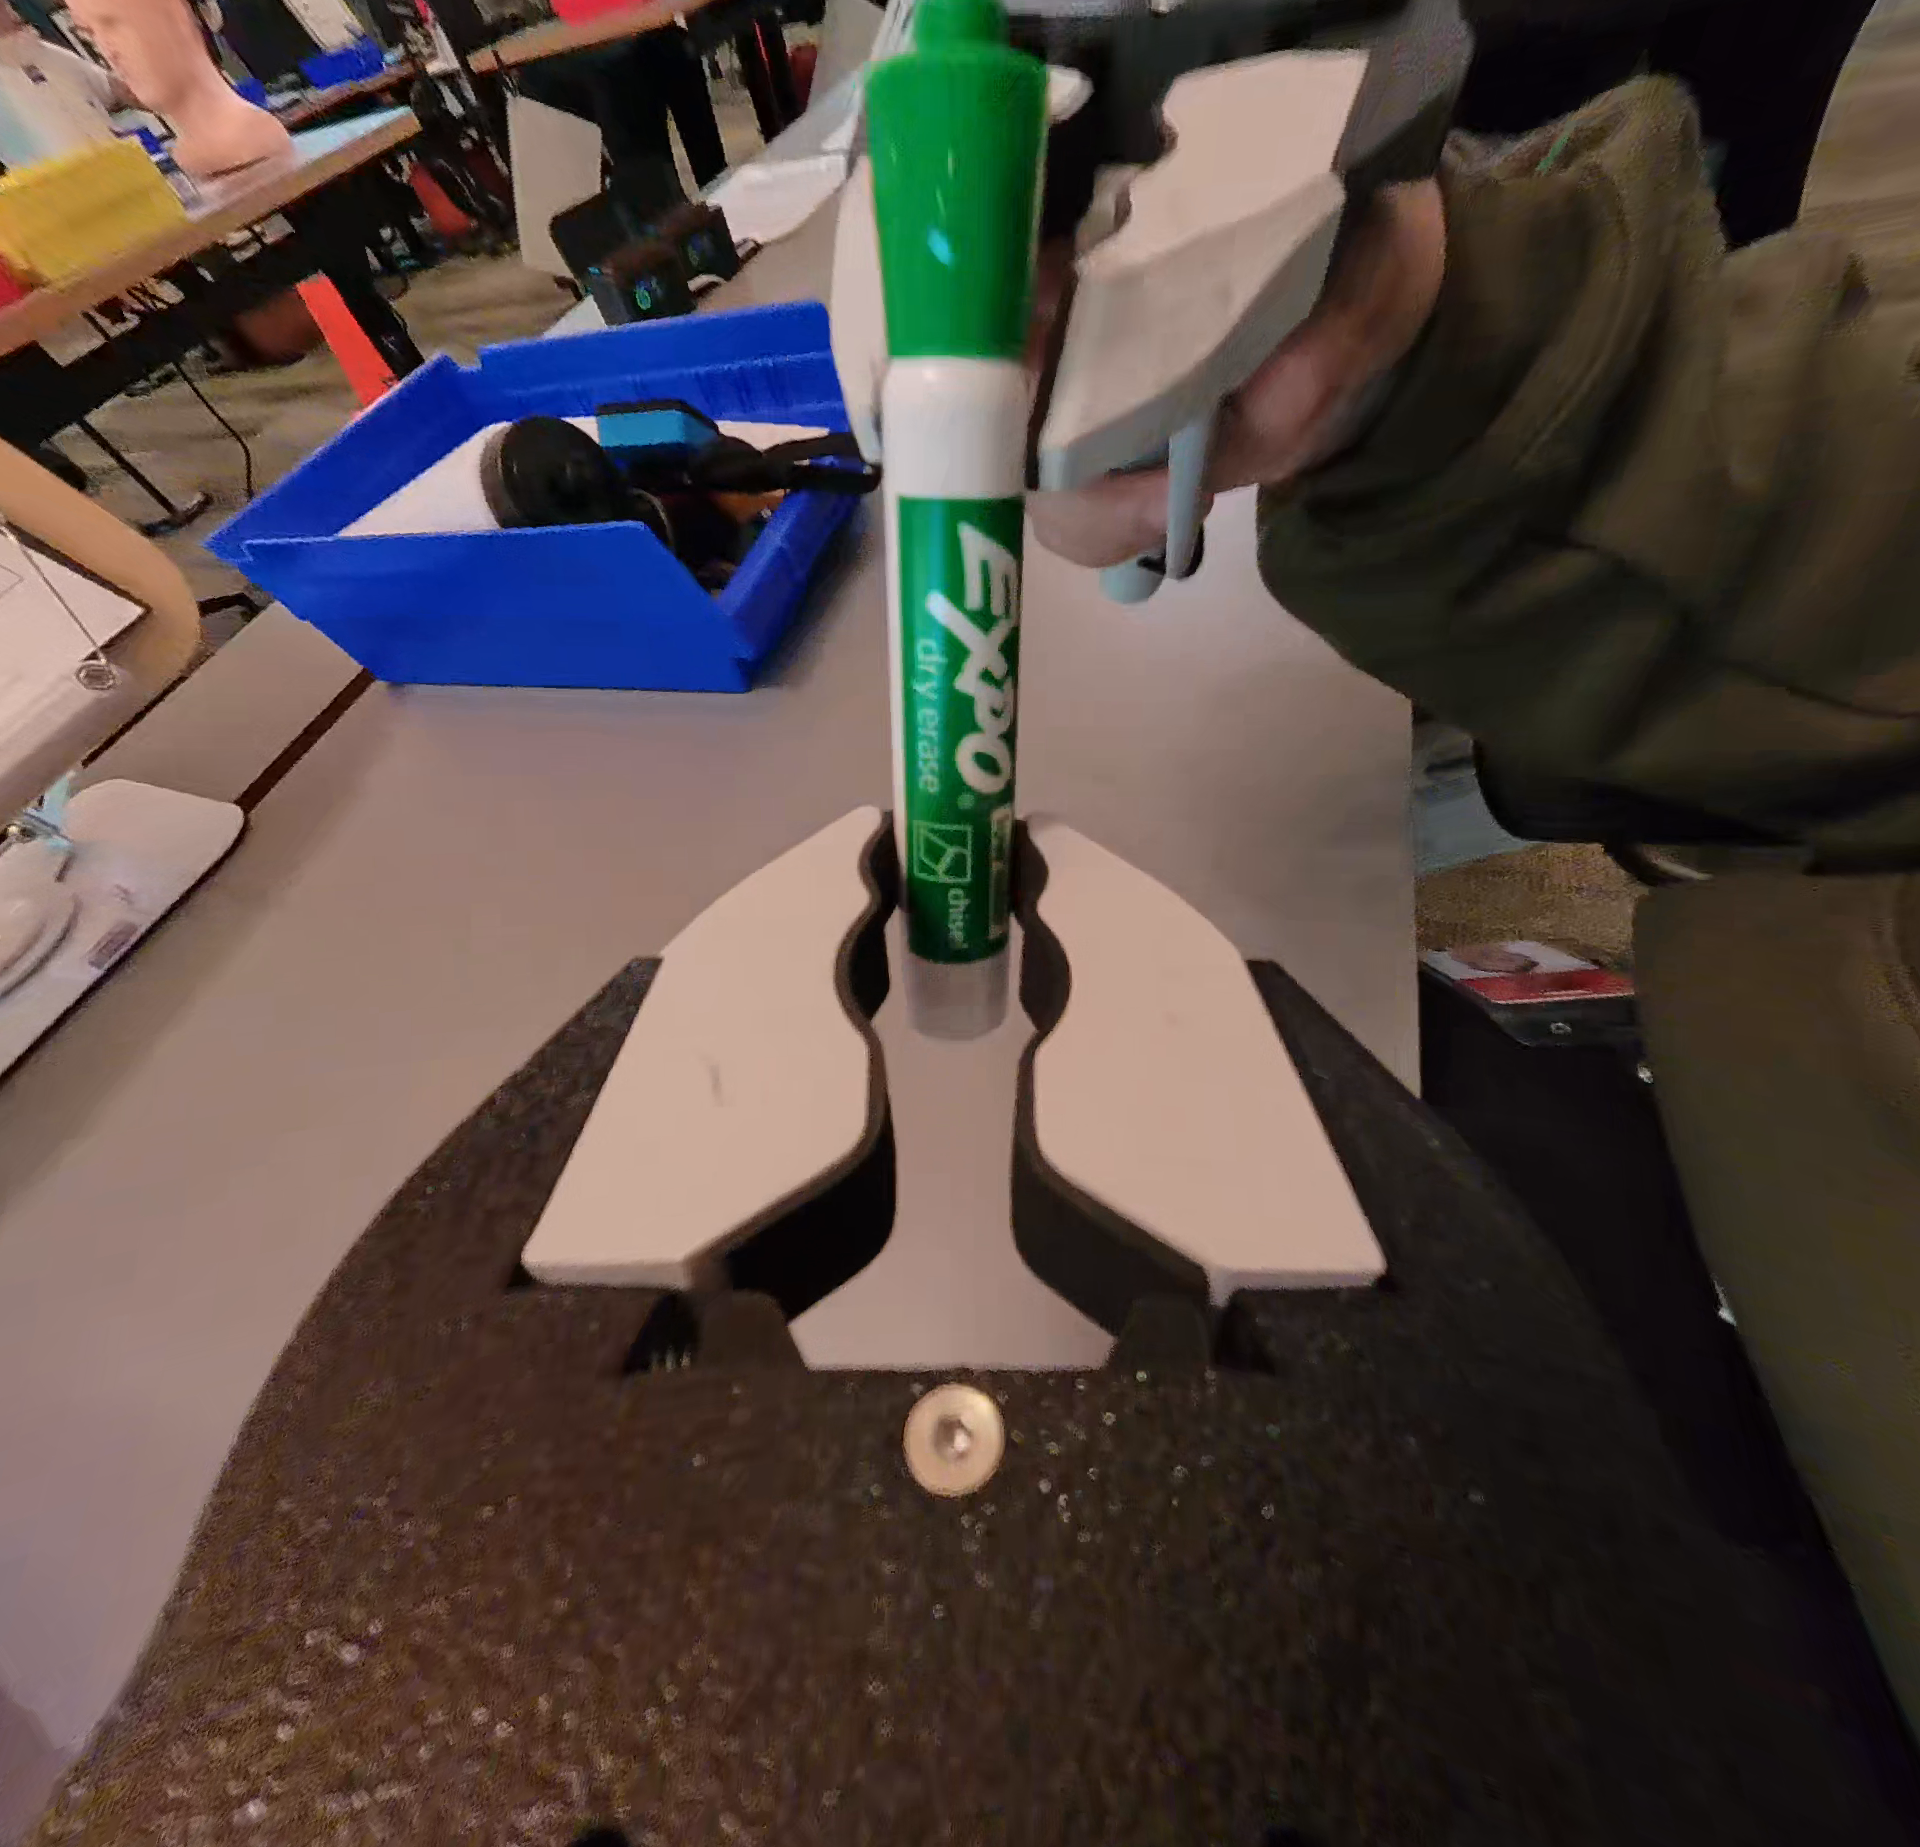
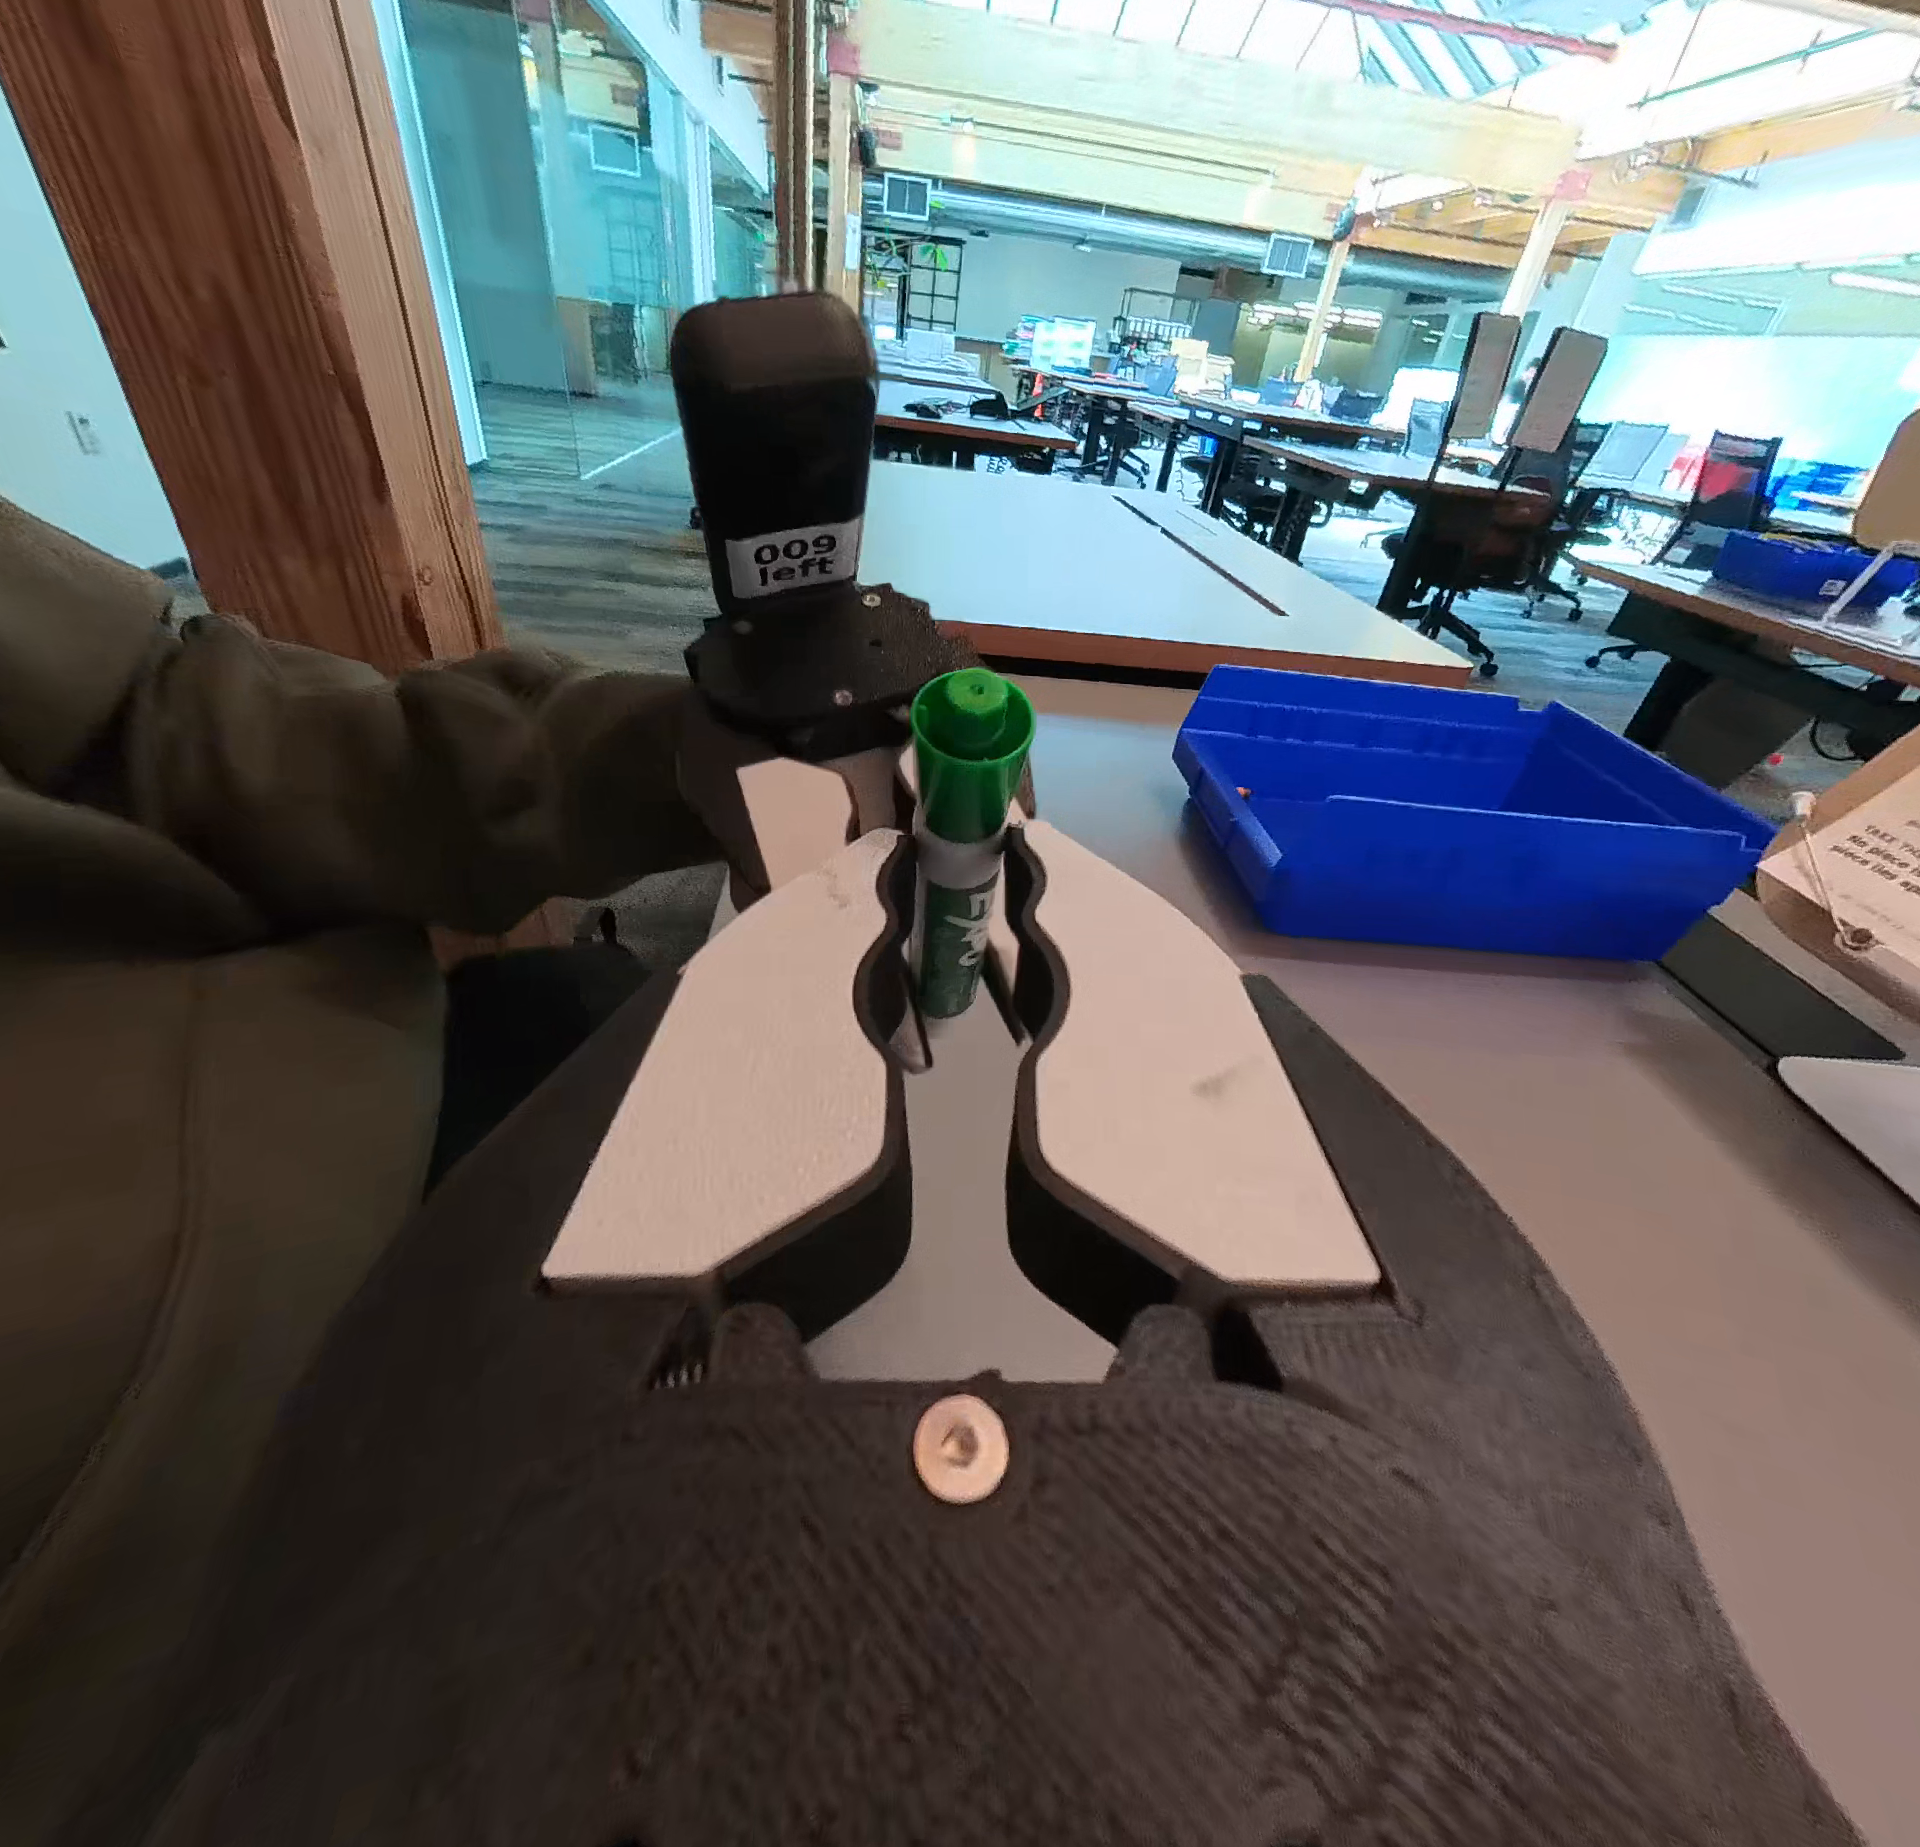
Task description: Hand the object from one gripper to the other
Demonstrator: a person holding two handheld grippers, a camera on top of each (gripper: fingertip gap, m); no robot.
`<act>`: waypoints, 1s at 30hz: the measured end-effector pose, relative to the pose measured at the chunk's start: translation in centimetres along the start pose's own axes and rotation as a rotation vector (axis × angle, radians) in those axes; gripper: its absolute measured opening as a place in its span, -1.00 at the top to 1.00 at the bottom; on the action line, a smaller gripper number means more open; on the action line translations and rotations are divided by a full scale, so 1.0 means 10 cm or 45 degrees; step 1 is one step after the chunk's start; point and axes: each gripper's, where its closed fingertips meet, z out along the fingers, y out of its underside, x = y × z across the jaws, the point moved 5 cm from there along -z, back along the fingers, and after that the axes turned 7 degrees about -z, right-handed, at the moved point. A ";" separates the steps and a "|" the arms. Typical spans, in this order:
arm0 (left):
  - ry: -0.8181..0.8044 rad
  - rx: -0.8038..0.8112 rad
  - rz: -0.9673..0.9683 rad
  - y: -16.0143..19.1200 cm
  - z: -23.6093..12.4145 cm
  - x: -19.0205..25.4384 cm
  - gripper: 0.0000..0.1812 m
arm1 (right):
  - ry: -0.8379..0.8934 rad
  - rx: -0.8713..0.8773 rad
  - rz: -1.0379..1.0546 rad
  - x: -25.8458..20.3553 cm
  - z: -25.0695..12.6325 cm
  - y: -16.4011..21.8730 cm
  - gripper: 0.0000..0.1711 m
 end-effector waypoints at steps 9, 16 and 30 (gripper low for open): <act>-0.525 0.096 0.066 -0.16 0.24 -0.41 0.78 | 0.353 0.077 0.132 0.43 -0.20 0.07 0.79; -1.076 0.127 0.340 -0.08 0.26 -0.54 0.78 | 0.403 0.126 0.398 0.58 -0.05 0.28 0.56; -1.099 0.142 0.320 -0.01 0.31 -0.59 0.78 | 0.417 0.113 0.434 0.63 -0.03 0.43 0.58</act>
